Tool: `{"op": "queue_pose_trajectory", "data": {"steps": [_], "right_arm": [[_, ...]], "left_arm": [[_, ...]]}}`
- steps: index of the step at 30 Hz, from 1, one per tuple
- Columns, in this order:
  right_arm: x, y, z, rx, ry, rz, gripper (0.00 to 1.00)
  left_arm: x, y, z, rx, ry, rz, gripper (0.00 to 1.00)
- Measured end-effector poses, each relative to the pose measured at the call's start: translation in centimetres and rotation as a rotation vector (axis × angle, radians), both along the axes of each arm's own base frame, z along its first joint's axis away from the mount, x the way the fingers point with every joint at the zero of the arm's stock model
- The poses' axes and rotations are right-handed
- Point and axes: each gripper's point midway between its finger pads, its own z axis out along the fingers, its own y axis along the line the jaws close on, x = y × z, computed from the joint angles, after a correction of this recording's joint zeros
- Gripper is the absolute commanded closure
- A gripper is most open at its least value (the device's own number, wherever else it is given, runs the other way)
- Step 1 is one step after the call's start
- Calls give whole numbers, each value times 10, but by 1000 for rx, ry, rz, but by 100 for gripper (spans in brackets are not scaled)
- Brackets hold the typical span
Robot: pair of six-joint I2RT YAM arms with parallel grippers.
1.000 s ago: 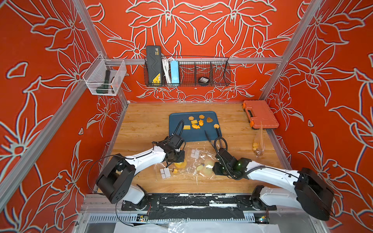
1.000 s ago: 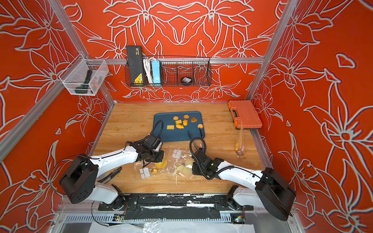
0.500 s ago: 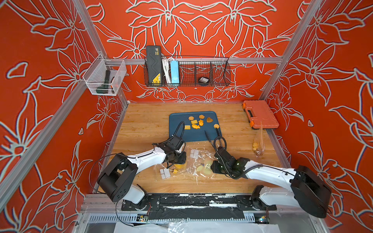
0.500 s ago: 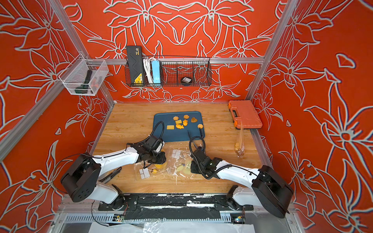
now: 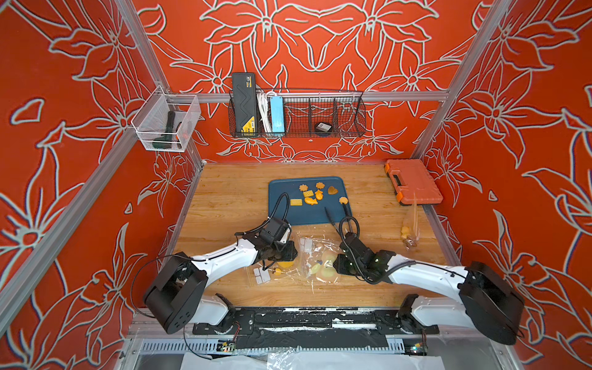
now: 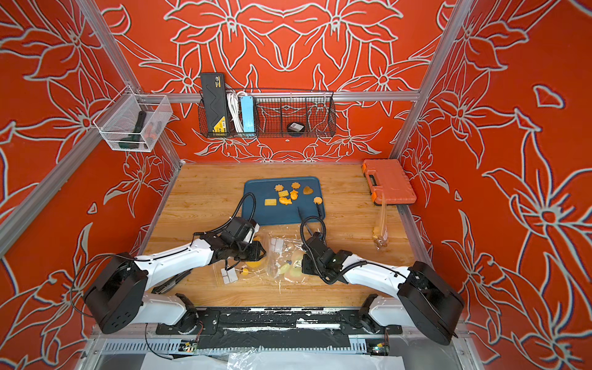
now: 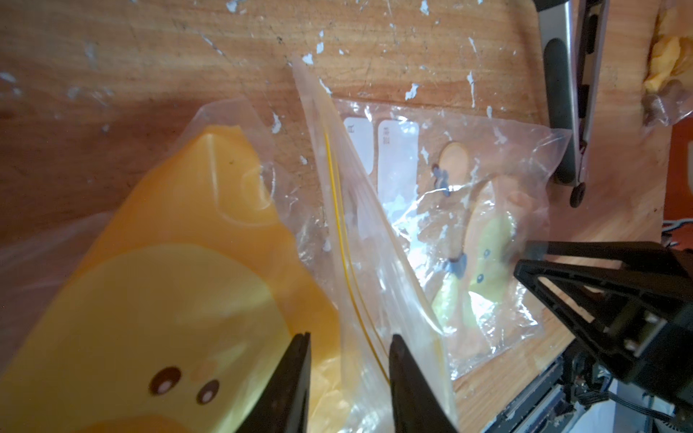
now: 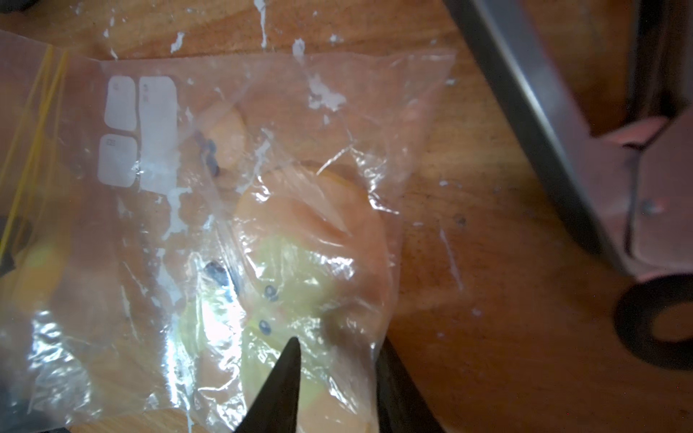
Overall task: Put the cookies into a resealable bag to prevent moisture
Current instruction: Pick up the ziploc bag.
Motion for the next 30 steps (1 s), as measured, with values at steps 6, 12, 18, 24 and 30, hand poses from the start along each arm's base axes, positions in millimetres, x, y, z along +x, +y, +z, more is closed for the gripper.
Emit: {"op": "queue_pose_trajectory", "data": {"steps": [6, 12, 18, 24, 30], "right_arm": [[1, 1, 0, 5, -2, -3, 66], [1, 1, 0, 5, -2, -3, 66], [2, 3, 0, 9, -6, -3, 66], [4, 5, 0, 16, -11, -3, 66], [6, 7, 0, 24, -17, -3, 66]], "left_arm": [[3, 9, 5, 11, -23, 66, 81], [3, 20, 5, 20, -34, 111, 81], [1, 18, 2, 7, -24, 105, 77], [-1, 13, 1, -17, -9, 89, 69], [-2, 6, 1, -56, -3, 76, 67]]}}
